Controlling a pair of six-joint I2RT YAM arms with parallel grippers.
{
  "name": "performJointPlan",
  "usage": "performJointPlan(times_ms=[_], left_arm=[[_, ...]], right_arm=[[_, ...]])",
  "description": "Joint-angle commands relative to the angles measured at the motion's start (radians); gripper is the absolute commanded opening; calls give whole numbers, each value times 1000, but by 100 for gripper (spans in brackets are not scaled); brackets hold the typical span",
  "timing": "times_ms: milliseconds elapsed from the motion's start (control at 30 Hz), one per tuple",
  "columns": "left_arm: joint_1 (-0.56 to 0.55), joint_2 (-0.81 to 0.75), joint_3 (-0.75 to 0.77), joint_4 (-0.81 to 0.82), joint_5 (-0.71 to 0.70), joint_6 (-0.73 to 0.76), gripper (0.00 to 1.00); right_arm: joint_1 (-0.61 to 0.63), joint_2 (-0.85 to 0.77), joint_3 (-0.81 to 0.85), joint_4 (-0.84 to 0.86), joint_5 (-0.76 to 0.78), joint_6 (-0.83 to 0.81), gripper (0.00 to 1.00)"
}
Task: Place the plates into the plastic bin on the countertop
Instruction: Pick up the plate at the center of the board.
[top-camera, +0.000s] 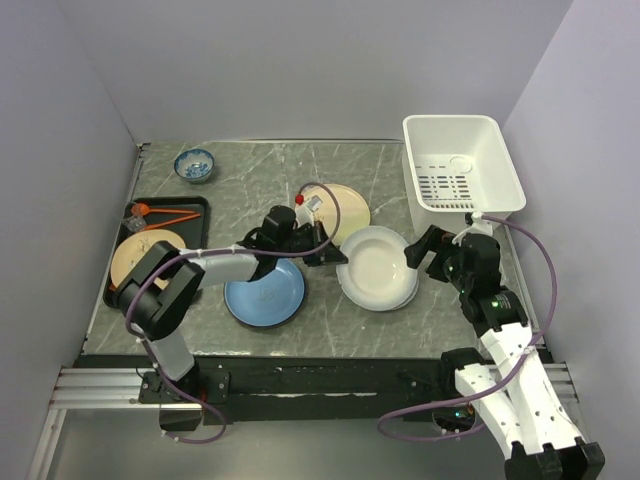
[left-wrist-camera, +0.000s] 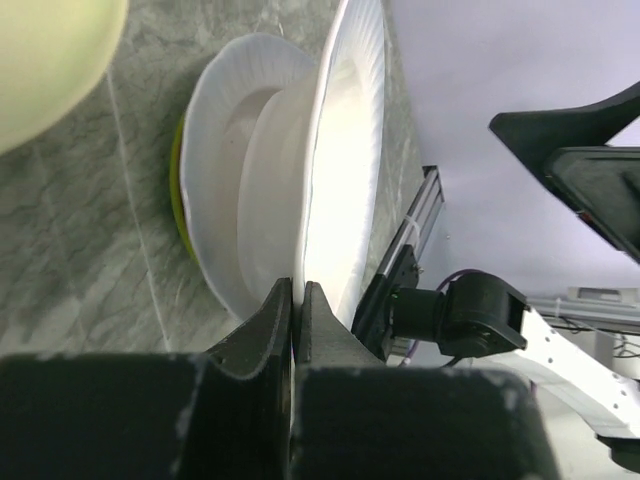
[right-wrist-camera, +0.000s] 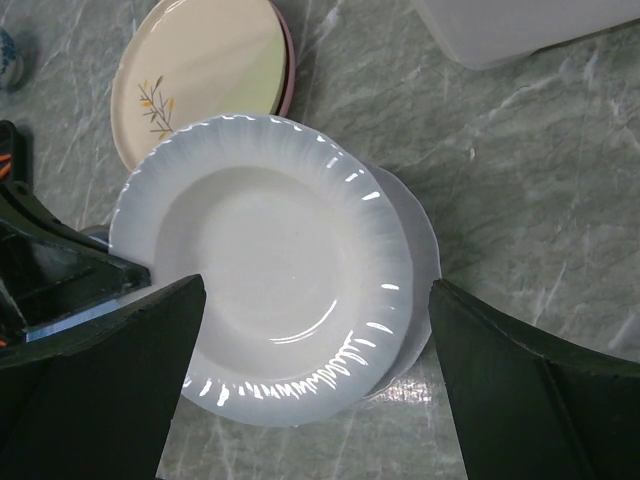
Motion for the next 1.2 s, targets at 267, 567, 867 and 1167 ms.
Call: performJointPlan(times_ms=[267, 567, 867, 1167], left_arm=[[180, -203, -129, 305, 207, -120, 1], [312, -338, -242, 302, 243, -131, 1], [439, -480, -310, 230, 272, -126, 1], [494, -559, -334, 174, 270, -112, 1]], right_arm=[[3, -34, 24, 52, -86, 21, 100], [22, 49, 1, 199, -262, 69, 100], [218, 317, 103, 363, -276, 89, 100], [235, 488, 122, 542, -397, 139, 100]])
